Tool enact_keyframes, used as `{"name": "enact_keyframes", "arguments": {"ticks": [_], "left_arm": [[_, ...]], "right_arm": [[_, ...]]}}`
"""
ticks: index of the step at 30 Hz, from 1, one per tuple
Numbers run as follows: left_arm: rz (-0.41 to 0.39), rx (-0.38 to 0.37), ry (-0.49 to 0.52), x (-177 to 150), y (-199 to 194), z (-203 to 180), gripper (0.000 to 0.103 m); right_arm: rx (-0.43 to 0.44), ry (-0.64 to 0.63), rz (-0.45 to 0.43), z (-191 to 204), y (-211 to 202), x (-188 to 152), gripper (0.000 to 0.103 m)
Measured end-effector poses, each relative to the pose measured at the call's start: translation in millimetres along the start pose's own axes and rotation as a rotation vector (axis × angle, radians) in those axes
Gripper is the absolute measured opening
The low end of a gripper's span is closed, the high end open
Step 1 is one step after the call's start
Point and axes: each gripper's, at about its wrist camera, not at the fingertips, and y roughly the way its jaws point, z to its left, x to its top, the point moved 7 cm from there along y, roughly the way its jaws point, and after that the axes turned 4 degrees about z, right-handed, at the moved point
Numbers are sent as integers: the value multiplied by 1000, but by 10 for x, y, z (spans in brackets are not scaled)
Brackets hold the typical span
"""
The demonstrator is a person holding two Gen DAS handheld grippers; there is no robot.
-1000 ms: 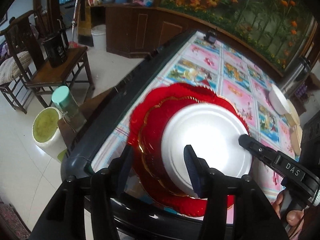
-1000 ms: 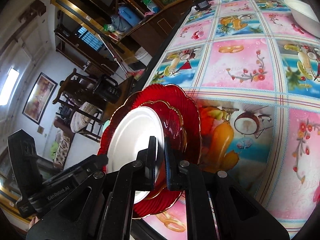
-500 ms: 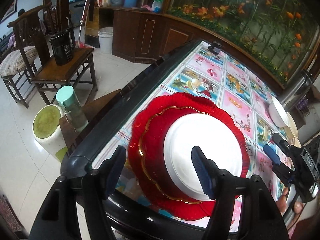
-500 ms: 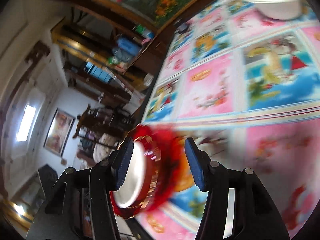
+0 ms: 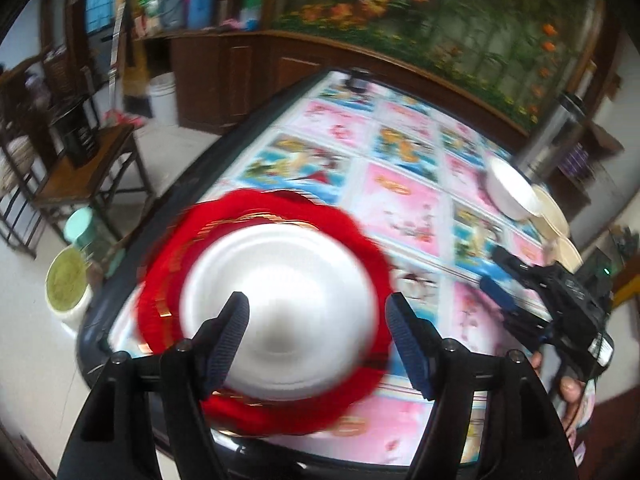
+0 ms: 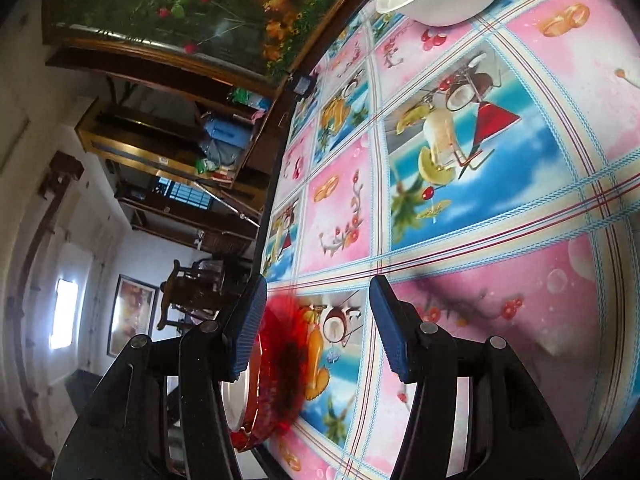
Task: Organize plates and bowls
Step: 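Move the open right tool back to the beige ribbed bowls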
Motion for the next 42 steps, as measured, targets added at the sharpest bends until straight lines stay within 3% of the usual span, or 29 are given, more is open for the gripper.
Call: {"name": "enact_keyframes", "arguments": {"ticks": [7,16,23,42], "left_arm": [[89,-62,153,-234,205,-707,76],[181,-74,249,-487,408,-1184,76],[247,-76,278,-636,568,-1333,76],[321,-97,283,-773,731,-1362,76]], "right_arm": [[14,31,-28,-131,-187,119,54],[48,83,-140,-383,-783,411,55],[68,122,-192,-496,-1072,539,56],[53,128,-170,-523,-1047,517,56]]}}
